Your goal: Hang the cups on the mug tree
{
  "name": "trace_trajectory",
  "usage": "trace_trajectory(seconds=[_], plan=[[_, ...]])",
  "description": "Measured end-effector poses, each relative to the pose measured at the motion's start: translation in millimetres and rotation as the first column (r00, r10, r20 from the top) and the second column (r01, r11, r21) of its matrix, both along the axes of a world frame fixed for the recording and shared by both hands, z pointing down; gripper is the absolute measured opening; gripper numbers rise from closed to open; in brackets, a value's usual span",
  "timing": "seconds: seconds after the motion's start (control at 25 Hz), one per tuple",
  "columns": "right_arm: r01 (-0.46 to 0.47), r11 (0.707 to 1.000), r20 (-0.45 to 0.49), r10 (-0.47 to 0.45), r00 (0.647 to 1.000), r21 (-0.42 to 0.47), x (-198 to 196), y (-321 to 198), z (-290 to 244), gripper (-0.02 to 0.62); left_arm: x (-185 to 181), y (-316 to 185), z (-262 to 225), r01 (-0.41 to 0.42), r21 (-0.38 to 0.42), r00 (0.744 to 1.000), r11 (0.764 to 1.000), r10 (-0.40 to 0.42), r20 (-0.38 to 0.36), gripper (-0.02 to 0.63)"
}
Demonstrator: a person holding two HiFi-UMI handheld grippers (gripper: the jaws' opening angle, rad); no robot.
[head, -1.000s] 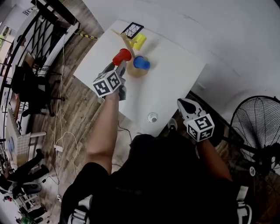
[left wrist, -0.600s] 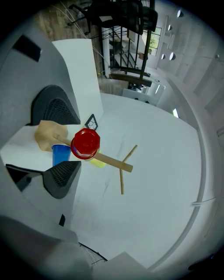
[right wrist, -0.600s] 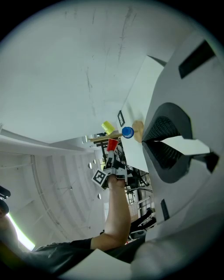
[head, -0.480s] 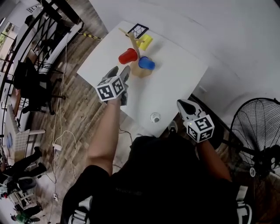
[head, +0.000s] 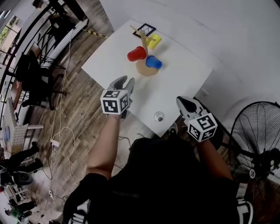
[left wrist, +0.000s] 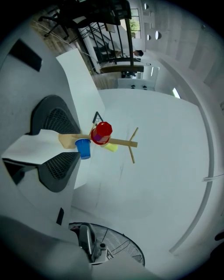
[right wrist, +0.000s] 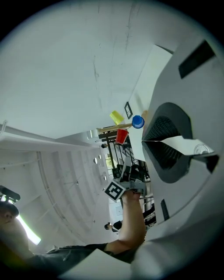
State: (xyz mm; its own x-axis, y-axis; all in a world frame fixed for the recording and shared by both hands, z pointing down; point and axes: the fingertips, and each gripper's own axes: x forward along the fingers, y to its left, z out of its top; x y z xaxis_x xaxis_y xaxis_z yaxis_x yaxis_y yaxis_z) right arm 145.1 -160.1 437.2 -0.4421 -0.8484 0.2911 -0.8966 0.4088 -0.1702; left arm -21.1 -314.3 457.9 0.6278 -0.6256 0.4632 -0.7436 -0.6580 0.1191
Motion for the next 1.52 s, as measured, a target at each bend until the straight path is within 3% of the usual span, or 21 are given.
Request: trace_trajectory(seconds=[0.2,0.4,0.92,1.52], plan=[[-0.014,0.999,0.059,0.012,0.998,0.041,-5.2,-2.8,-17.0,0.008,-9.5,31.2,-19.3,-0.021,0.051,1.000,0.998,0.022,-0.017,0.053],[-0.010,0.999,0.086,0.006,0.996,0.051,-11.7,-4.7,-24.5,0.008,-15.6,60.2,-31.2,-0.045,0.099,0.999,0.994,0.046,-0.004,0.020],[0.052,0.999,0.021,-0.052,0.998,-0.008,-33.7,-2.4,-3.5,0.008,-8.4,123.9,-1.1,-0.090,0.025,0.996,0.996,0.089,0.009,0.017],[0.081,0.997,-0.019,-0.081,0.997,-0.012,-42.3,-4.3,5.3,0.008,-12.2,130.3,3.3,-0.072,0.018,0.997,0.997,0.072,0.032,0.017]])
